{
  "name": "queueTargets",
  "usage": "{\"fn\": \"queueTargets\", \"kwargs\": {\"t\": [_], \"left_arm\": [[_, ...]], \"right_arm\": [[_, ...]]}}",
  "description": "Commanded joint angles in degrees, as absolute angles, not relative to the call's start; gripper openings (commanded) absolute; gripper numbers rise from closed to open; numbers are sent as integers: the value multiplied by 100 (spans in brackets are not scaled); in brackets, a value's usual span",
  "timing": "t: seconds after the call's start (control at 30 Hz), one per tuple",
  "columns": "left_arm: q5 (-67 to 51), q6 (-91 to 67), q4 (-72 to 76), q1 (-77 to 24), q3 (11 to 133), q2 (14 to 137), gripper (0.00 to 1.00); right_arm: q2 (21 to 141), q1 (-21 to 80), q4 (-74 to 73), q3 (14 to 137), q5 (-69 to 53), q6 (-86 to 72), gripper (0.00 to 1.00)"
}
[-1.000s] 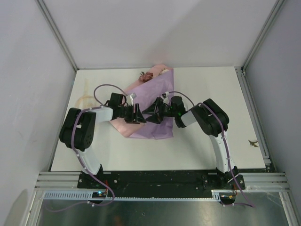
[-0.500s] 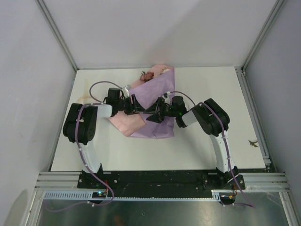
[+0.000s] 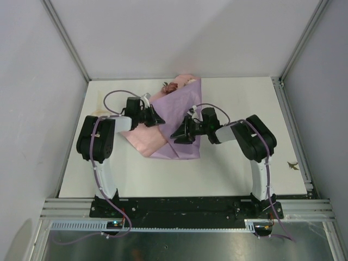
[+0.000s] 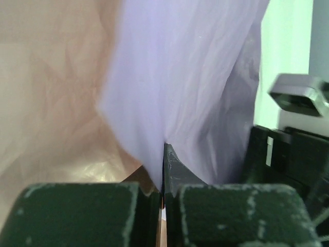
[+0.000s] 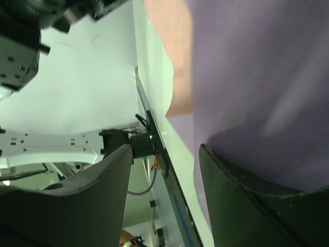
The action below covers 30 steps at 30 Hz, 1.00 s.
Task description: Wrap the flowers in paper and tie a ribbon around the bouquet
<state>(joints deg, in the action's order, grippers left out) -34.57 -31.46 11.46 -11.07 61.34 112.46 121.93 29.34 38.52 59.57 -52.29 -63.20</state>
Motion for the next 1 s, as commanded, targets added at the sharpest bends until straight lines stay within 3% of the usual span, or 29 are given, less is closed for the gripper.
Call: {"fn": "queueTargets", "kwargs": {"t": [0.0,0.17,0.4,0.63,0.73,0.97], "left_arm": [[-3124,-2990,962,-1084,6385,11400,0],[-2986,-2899,945,-1106,6380,11400,0],[-2703,-2817,924,-1110,6457,11481,0],[-2642,-2537,606,-1115,6579,11450,1],[-3031,-2424,556,-1066,6433,11107,22],[-3715,-2201,543,-749,5592,9316,57]], "right_arm": [[11202,2884,1843,5891,-5694,-4521,59],[10908,2897,544,5868,-5579,-3342,45],[11422,2862,349,5862,-5374,-3189,26],[11821,2680,-264,5869,-5175,-2907,16],[11796,2648,-578,5866,-5052,-2668,13],[11759,2609,-1060,5864,-4926,-2248,9]]}}
